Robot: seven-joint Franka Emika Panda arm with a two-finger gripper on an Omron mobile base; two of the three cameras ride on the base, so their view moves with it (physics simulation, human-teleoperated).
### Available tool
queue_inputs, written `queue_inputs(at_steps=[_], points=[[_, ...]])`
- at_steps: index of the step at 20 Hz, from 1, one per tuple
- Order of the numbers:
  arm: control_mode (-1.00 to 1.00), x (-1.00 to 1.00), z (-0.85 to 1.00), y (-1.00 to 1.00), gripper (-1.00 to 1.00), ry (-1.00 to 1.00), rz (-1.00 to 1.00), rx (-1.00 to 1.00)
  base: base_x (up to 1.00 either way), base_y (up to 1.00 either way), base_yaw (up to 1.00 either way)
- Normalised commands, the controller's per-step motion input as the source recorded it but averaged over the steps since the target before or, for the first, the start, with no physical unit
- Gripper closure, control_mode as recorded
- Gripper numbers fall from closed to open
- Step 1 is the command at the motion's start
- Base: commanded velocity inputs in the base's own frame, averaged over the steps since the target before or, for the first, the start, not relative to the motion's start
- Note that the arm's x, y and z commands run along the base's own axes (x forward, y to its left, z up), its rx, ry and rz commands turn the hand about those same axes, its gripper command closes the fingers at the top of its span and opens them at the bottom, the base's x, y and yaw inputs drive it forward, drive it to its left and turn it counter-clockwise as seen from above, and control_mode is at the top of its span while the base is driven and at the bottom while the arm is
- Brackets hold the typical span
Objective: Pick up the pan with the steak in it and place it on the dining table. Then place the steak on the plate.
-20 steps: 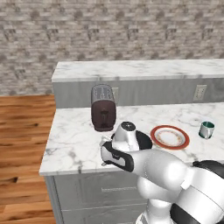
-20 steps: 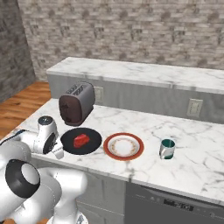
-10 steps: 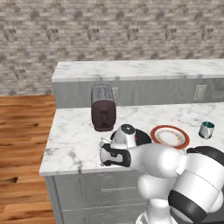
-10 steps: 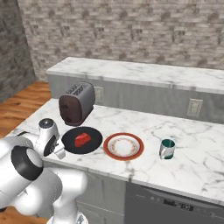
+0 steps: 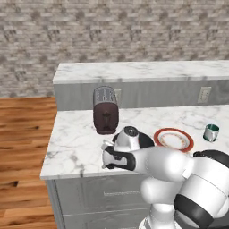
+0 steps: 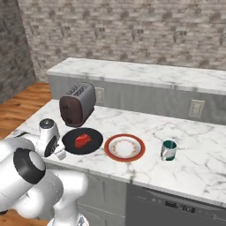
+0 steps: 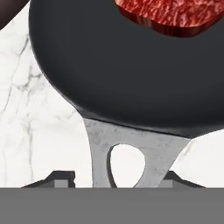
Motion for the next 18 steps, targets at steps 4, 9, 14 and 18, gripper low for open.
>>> queue_inputs(at_steps=[4, 9, 14, 18], points=[[-1.0, 0.01, 0.32, 0.0, -1.0, 0.0, -0.02, 0.0, 0.0, 0.0, 0.0], [-1.0, 0.03, 0.38, 0.0, -1.0, 0.02, -0.03, 0.0, 0.0, 0.0, 0.0], [-1.0, 0.0, 0.41, -0.1, -1.0, 0.05, -0.06, 0.0, 0.0, 0.0, 0.0], [-1.0, 0.05, 0.22, -0.28, -1.0, 0.12, -0.09, -0.01, 0.0, 0.0, 0.0]])
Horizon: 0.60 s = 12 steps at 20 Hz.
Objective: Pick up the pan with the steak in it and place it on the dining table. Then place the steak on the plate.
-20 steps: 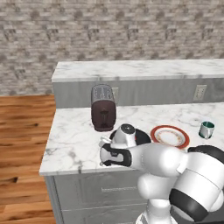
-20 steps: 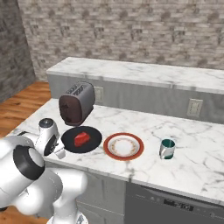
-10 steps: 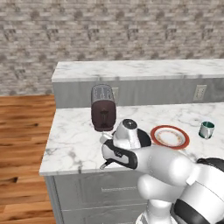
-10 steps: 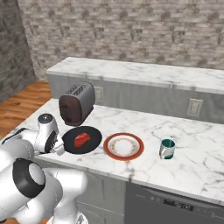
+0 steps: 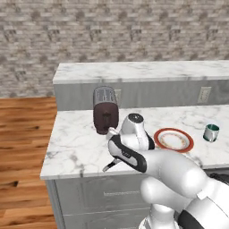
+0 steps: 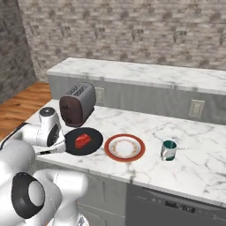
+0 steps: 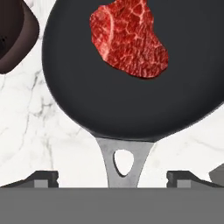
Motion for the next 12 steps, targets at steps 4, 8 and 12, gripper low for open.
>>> queue_inputs(at_steps=[4, 8, 12], points=[[-1.0, 0.37, 0.02, -0.35, -1.0, 0.1, -0.02, -0.02, 0.0, 0.0, 0.0], [-1.0, 0.63, -0.01, -0.36, -1.0, 0.07, 0.03, 0.0, 0.0, 0.0, 0.0], [-1.0, 0.81, -0.03, -0.27, -1.0, 0.06, 0.11, 0.0, 0.0, 0.0, 0.0]])
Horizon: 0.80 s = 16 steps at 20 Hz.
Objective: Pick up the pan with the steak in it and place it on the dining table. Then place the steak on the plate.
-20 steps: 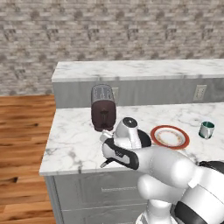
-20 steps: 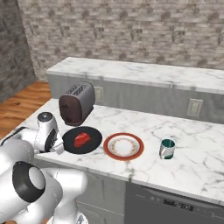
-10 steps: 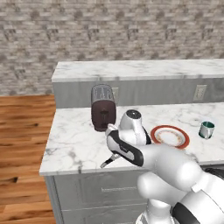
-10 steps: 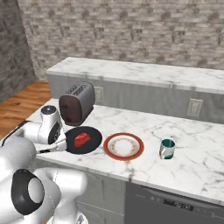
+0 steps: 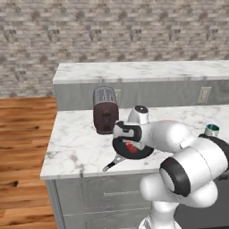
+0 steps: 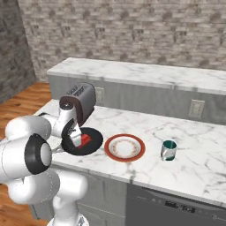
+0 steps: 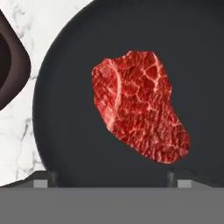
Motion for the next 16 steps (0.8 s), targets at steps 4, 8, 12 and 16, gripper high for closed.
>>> queue_inputs(at_steps=[4, 8, 12, 16], points=[[-1.0, 0.73, -0.1, -0.17, -1.0, 0.04, 0.17, 0.0, 0.0, 0.0, 0.0], [-1.0, 0.44, -0.18, -0.03, -1.0, 0.0, 0.18, -0.03, 0.0, 0.0, 0.0], [-1.0, 0.01, -0.01, -0.02, -1.0, -0.01, 0.06, -0.03, 0.0, 0.0, 0.0], [-1.0, -0.25, -0.29, 0.0, -1.0, -0.07, 0.09, -0.11, 0.0, 0.0, 0.0]])
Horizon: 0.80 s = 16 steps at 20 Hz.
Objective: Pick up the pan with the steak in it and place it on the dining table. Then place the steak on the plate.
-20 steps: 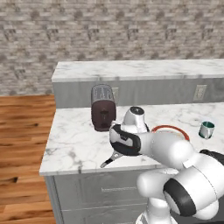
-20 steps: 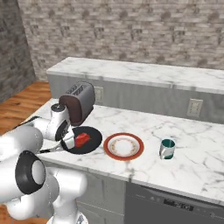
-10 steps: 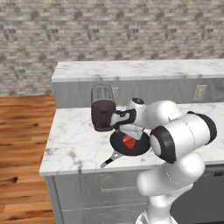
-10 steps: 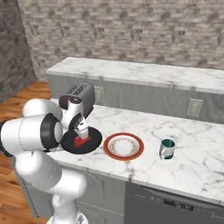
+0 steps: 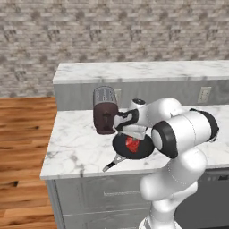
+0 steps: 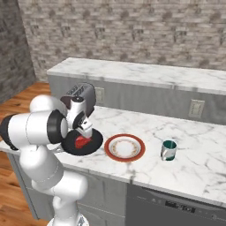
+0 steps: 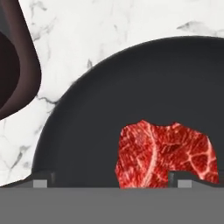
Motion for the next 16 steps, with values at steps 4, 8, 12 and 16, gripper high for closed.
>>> queue_inputs(at_steps=[4, 8, 12, 16], points=[[-1.0, -0.21, -0.27, -0.05, -1.0, -0.13, 0.12, -0.1, 0.0, 0.0, 0.0], [-1.0, 0.04, -0.11, -0.16, -1.0, -0.18, 0.12, -0.02, 0.0, 0.0, 0.0], [-1.0, 0.27, -0.02, -0.29, -1.0, -0.13, 0.19, 0.01, 0.0, 0.0, 0.0], [-1.0, 0.14, -0.03, -0.26, -1.0, -0.06, 0.2, 0.0, 0.0, 0.0, 0.0]])
